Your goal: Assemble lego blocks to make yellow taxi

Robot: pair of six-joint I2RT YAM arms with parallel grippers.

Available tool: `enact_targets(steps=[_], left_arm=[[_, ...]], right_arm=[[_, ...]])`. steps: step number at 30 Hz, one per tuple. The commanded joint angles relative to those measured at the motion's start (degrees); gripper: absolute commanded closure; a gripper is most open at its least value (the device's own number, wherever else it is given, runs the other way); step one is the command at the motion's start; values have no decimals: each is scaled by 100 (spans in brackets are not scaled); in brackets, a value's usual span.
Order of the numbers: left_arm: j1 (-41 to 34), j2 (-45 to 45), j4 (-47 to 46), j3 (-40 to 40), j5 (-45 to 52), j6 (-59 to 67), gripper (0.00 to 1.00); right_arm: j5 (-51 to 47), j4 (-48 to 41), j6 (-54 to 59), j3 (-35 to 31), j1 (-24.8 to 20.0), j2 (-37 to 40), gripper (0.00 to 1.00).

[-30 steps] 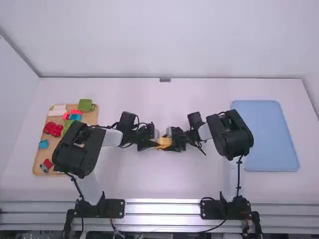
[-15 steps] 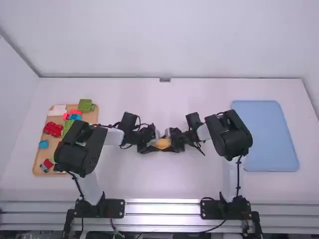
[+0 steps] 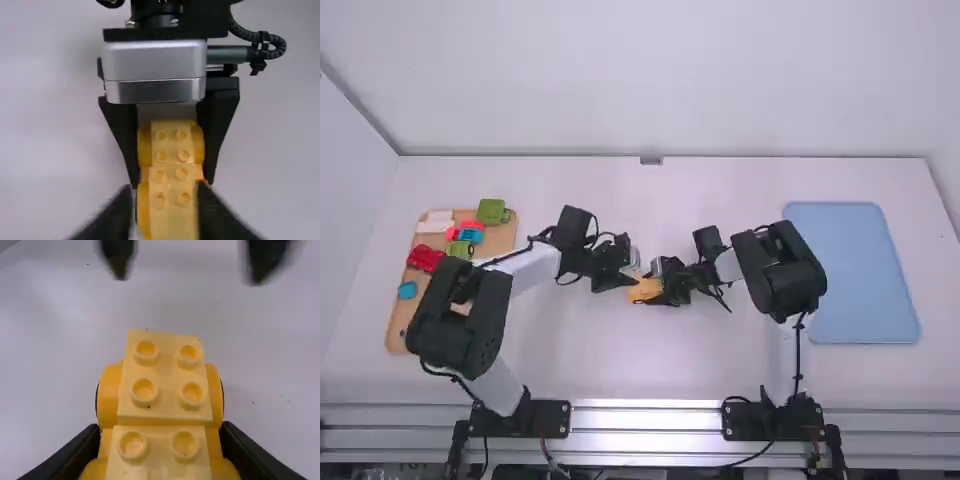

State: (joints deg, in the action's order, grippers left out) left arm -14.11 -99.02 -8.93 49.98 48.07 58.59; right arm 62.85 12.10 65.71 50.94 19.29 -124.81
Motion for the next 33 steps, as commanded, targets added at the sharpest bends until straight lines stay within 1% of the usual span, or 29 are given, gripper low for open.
enact_targets(steps=[1,5,8,11,14,22,28,33], left_arm=[[11,44,26,-63,212,125,98],[-52,-92,525,-317,249,52,98],[-50,-260,1145,-538,221,-487,98],[-55,-476,1451,-625,393,-669,98],[-101,-669,1497,-627,531,-656,98],[-260,-949,1338,-632,481,-649,98],[-258,-953,1193,-654,476,-647,98],[-321,-988,1064,-656,-103,-680,98]], right_arm=[[-120,-33,-76,-28,35,-39,55],[-122,-37,-79,-28,37,-39,55],[-122,-39,-79,-28,28,-39,55],[-120,-55,-79,-28,26,-39,55],[-120,-57,-79,-28,26,-39,55],[-120,-55,-76,-28,26,-39,55],[-120,-52,-79,-28,26,-39,55],[-120,-37,-81,-28,26,-39,55]])
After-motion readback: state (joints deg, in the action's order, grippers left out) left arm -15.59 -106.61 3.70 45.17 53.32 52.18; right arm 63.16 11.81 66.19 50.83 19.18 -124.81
